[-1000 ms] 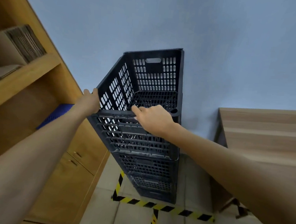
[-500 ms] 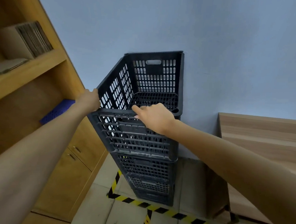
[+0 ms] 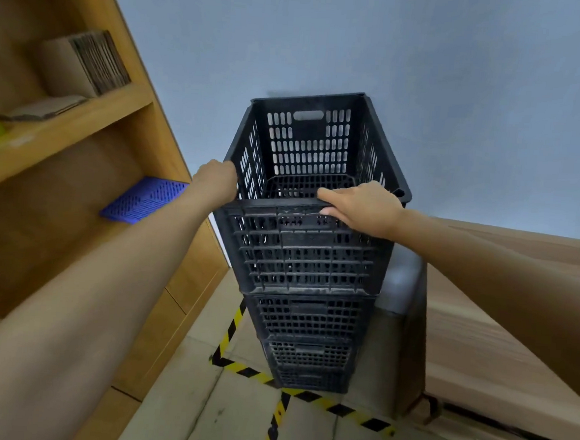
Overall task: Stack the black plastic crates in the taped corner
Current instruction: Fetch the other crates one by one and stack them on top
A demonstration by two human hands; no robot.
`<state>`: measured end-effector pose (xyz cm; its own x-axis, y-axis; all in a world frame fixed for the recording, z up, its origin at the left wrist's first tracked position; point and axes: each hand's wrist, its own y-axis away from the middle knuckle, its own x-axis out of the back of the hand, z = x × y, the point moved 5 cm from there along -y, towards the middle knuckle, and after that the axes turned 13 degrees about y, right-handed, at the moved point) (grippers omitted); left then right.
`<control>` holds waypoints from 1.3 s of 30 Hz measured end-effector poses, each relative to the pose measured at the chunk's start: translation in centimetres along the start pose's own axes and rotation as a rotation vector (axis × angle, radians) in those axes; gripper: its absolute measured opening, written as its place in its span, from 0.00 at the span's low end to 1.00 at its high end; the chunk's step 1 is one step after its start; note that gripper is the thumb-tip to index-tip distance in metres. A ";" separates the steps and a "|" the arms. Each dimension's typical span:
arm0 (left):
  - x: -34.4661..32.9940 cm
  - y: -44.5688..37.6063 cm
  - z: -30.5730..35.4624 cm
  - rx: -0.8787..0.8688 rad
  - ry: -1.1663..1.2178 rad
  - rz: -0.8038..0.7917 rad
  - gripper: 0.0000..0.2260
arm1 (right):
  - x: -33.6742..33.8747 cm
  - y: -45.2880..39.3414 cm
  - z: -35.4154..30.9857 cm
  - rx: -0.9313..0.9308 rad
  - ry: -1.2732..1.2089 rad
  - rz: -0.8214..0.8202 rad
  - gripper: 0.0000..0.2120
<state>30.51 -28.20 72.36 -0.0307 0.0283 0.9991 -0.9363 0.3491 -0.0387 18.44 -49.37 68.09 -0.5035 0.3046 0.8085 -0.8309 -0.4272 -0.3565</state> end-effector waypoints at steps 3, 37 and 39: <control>0.6 0.9 1.8 -0.027 0.003 -0.012 0.12 | -0.4 1.1 0.8 -0.028 0.024 -0.024 0.16; 0.7 -1.0 -6.9 -0.221 0.377 -0.206 0.10 | 1.9 -2.7 -3.5 -0.242 0.002 -0.261 0.27; 1.6 -1.4 -7.1 -0.347 0.222 -0.129 0.07 | 3.2 -3.5 -4.3 -0.292 -0.004 -0.259 0.28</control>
<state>34.22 -21.96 73.87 0.1902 0.1514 0.9700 -0.7531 0.6564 0.0452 18.72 -43.29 69.91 -0.2680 0.3667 0.8909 -0.9631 -0.0766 -0.2582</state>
